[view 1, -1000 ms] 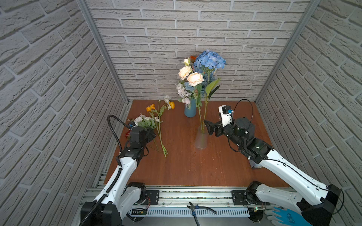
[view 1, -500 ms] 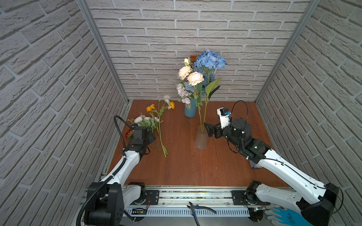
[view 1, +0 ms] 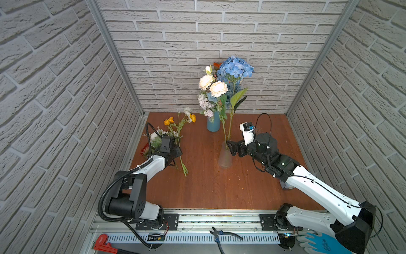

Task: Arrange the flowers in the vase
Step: 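Lower the left gripper onto the loose stems and close on the orange poppy stem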

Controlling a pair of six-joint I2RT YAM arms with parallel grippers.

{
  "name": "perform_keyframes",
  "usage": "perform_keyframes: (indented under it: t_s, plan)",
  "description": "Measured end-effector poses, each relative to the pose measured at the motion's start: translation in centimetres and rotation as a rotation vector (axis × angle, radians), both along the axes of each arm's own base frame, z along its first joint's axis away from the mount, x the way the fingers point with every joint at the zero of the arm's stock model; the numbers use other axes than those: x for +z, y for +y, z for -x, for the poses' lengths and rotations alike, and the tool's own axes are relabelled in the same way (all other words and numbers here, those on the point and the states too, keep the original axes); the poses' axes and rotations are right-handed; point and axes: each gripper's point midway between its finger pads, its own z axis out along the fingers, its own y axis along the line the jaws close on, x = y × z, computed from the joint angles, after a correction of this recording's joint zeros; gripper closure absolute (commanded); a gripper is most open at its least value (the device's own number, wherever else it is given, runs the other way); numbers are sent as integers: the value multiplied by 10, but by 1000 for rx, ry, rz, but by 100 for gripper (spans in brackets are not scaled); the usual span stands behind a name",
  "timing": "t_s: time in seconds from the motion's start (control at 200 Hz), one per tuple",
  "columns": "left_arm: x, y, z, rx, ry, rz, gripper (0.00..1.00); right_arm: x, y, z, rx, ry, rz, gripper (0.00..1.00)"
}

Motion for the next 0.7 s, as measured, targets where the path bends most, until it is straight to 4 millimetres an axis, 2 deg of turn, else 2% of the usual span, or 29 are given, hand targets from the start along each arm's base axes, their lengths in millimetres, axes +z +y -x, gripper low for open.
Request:
perform_keyframes:
  t_s: [0.085,0.23,0.355,0.445,0.7]
  plan:
    - [-3,-1,-16,-12,16,-26,69,0,0,0,0,2,-2,0]
    - [-14,-4,-37,-30,46,-57,69,0,0,0,-2,4,-4,0]
    - [-29,-3,-39,-36,87,-76,77,0,0,0,-3,3,-5,0]
    - [-37,-2,-36,-33,112,-87,78,0,-1,0,-3,4,-4,0]
    - [-36,6,-39,4,103,-121,78,-1,-2,0,-8,7,2,0]
